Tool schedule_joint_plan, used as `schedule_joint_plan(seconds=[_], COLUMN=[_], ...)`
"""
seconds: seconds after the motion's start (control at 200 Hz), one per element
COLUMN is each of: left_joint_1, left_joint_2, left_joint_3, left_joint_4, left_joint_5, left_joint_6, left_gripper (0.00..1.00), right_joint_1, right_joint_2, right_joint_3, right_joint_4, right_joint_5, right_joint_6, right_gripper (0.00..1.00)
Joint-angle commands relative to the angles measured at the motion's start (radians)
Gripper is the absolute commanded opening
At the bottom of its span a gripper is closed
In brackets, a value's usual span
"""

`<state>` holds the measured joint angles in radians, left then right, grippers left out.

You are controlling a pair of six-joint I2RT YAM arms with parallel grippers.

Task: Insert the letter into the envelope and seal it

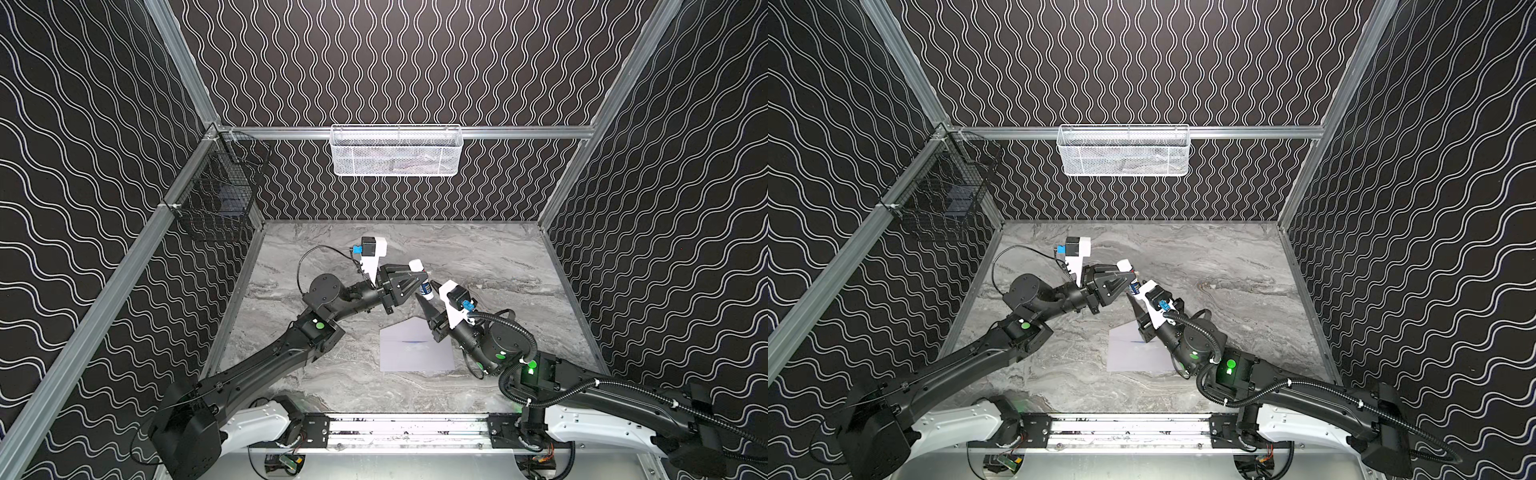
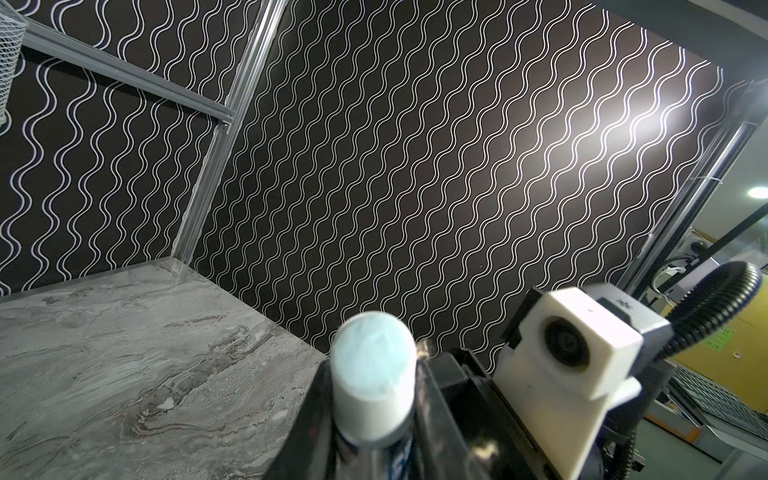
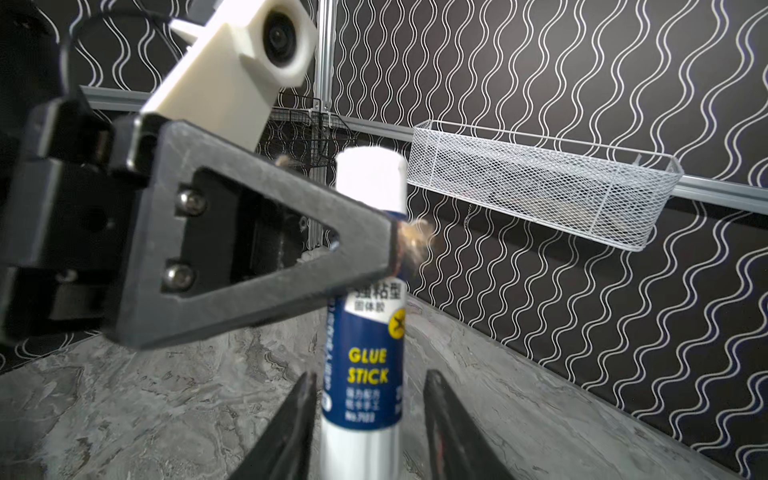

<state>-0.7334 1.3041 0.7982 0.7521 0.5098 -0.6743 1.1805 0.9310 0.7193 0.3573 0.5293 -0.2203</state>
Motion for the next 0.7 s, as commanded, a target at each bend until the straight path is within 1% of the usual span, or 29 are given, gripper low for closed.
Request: schedule_joint_plan(seconds=[0.0,0.045,0.23,0.32,0.35,0.41,0.445,0.485,0.525,0.591,0.656,0.696], left_joint_1=[0.002,0.001,0.001,0.002,0.002,0.002,0.001,0.002,0.002,0.002,0.001,0.002], left_joint_2=[-0.004,-0.005,-0.004,-0.004,-0.002,0.001,0.002,0.002,0.002,-0.002,-0.006,-0.008], left_joint_3=[0.0,-0.001,0.001,0.003,0.003,0.006,0.008,0.01,0.012,0.017,0.021,0.027], left_joint_4=[0.013,0.014,0.012,0.01,0.01,0.011,0.008,0.005,0.002,-0.017,-0.029,-0.036], left_joint_5=[0.009,0.009,0.007,0.007,0.008,0.011,0.015,0.021,0.029,0.041,0.051,0.058], left_joint_6=[0.015,0.015,0.019,0.022,0.024,0.026,0.027,0.03,0.034,0.047,0.06,0.064], left_gripper=[0.0,0.0,0.0,0.0,0.0,0.0,0.0,0.0,0.0,0.0,0.0,0.0], right_joint_1=[-0.002,-0.002,-0.005,-0.007,-0.009,-0.011,-0.014,-0.022,-0.034,-0.066,-0.112,-0.143], right_joint_2=[-0.002,0.001,0.008,0.011,0.011,0.01,0.009,0.006,0.002,-0.017,-0.043,-0.054], right_joint_3=[0.017,0.023,0.039,0.048,0.05,0.057,0.067,0.079,0.097,0.129,0.142,0.147], right_joint_4=[-0.02,-0.027,-0.054,-0.068,-0.073,-0.085,-0.102,-0.125,-0.157,-0.2,-0.189,-0.18], right_joint_5=[-0.017,-0.02,-0.045,-0.059,-0.069,-0.097,-0.127,-0.179,-0.265,-0.475,-0.696,-0.808], right_joint_6=[0.029,0.034,0.056,0.065,0.068,0.077,0.087,0.099,0.109,0.154,0.222,0.258], right_gripper=[0.3,0.26,0.24,0.19,0.16,0.06,0.04,0.01,0.0,0.0,0.0,0.0])
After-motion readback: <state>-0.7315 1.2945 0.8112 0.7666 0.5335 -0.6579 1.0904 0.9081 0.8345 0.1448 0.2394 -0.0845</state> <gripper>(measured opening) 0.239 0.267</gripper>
